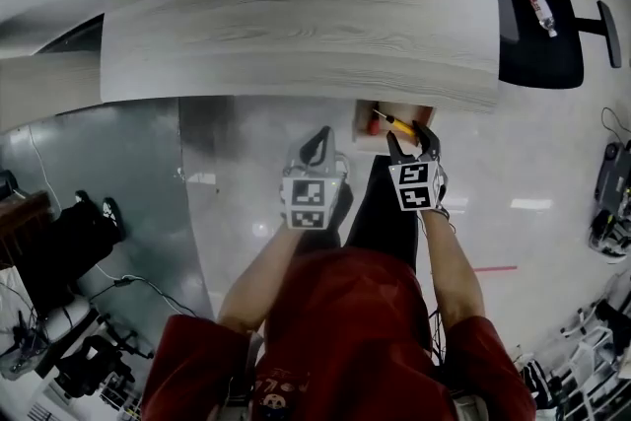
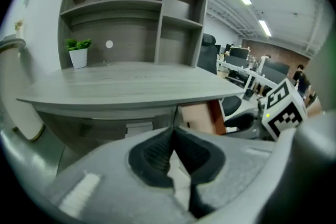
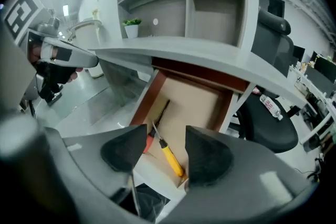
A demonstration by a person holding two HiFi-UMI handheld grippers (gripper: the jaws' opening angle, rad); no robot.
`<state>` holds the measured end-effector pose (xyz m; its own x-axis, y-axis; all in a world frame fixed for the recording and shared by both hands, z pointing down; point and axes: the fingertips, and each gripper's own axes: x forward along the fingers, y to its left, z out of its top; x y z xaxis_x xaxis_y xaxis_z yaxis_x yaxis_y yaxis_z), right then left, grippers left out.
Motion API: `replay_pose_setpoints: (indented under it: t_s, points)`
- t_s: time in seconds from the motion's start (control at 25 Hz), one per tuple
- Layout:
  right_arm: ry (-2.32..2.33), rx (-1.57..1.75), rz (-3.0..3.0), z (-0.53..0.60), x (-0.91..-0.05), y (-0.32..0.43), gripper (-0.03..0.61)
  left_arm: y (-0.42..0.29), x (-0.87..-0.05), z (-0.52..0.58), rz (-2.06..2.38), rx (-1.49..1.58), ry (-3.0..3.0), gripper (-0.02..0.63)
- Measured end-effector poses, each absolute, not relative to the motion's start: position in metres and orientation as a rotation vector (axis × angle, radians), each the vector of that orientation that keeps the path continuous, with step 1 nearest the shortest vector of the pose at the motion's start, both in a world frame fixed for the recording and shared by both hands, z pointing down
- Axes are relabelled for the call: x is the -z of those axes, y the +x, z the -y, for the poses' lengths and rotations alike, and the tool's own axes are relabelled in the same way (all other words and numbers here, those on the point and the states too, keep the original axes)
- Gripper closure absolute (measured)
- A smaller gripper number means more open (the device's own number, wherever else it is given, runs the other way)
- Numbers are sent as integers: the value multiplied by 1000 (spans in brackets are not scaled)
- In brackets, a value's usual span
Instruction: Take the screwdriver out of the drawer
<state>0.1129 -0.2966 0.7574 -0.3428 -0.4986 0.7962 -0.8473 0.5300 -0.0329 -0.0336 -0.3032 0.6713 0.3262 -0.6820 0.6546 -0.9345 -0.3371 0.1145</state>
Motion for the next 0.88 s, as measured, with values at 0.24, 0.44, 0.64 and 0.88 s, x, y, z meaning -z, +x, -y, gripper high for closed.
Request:
replay_pose_setpoints:
  t_s: [0.24,0.44,0.64,0.88]
  points:
    - [977,-535,1946,298,-809,110,350,-31,-725,301,1380,-732,2086,617]
    - [957,-550,1874,297,-849,102,350,-44,-756,305,1389,-745,2034,617]
    - [955,-517,1816,302,-874,105,351,-42,-775,305,1384,-757,2011,617]
    - [933,-498,1759,303,-895,100,350,-47,-791,295,1380,-760,1963,617]
